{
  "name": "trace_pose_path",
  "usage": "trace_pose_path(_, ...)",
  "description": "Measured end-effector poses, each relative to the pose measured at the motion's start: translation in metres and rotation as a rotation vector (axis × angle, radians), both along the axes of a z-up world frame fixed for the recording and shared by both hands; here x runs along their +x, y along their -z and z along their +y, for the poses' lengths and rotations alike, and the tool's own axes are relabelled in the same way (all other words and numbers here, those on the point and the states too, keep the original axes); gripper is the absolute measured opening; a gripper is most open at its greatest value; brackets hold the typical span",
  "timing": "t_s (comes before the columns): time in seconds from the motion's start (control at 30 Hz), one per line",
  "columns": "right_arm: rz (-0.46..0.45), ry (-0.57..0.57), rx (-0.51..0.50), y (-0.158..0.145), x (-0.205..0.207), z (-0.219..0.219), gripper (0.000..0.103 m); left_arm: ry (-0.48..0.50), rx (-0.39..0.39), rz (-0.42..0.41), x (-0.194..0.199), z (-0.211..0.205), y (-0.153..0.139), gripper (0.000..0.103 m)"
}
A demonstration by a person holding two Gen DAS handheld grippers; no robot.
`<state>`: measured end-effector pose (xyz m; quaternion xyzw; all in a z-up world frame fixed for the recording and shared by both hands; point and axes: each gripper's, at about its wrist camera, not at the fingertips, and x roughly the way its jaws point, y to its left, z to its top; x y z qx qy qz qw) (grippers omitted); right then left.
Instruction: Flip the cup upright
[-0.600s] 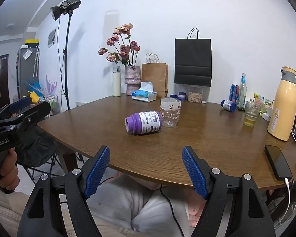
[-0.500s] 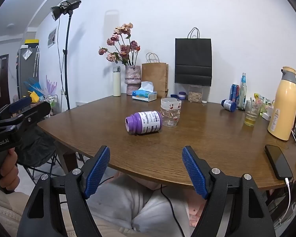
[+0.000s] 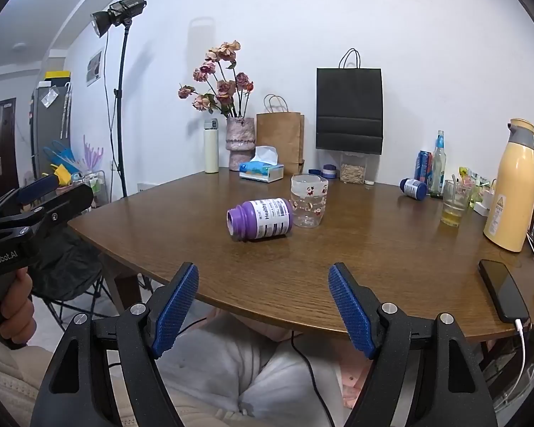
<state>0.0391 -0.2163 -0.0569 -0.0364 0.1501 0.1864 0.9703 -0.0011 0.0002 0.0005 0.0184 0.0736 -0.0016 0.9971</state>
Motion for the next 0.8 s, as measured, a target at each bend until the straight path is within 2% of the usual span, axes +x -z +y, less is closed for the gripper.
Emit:
trace_pose_path(0.6, 0.002, 0.000, 0.001, 0.001, 0.000, 0.000, 0.080, 0.000, 0.001, 0.007, 0.005, -0.003, 0.006, 0.103)
trace_pose_path(0.63, 0.003, 0.000, 0.002, 0.001, 0.000, 0.000, 0.080, -0.001, 0.001, 0.006, 0.003, -0.005, 0.014, 0.103)
trace_pose_path(0.8, 0.001, 0.000, 0.001, 0.001, 0.000, 0.001, 0.080, -0.001, 0.002, 0.007, 0.001, -0.009, 0.016, 0.103)
